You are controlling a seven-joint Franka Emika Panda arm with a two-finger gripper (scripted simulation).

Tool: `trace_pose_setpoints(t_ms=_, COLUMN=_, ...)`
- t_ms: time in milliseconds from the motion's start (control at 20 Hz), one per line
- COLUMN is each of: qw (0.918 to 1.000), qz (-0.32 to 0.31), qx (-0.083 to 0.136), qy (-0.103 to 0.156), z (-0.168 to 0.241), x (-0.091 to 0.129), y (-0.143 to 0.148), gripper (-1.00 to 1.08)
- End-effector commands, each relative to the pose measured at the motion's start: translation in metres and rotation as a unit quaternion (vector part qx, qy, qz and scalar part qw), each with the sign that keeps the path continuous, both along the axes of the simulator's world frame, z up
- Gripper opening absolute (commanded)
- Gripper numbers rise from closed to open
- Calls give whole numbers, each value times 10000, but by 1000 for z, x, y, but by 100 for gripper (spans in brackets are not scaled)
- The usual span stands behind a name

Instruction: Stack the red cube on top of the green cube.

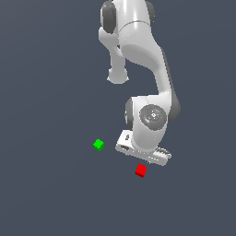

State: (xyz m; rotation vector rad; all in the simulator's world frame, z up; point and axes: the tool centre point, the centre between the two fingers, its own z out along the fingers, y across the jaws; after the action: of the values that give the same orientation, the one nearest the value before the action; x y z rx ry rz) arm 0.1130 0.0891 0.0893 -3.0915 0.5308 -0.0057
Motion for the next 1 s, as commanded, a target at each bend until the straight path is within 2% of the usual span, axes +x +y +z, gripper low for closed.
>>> trace_pose_setpoints(t_ms=0, qw=9999, qz=-133, qx=-7, qy=5, z=-5, x=9, y=5, gripper=100)
trace_pose_setpoints(t_ms=450, qw=9992, qz=-405, qx=-17, qy=19, z=-16, x=29, y=15, gripper=100)
trace_pose_setpoints(t_ms=950, qw=9988, qz=-482, qx=-20, qy=23, z=-19, x=35, y=17, gripper=100)
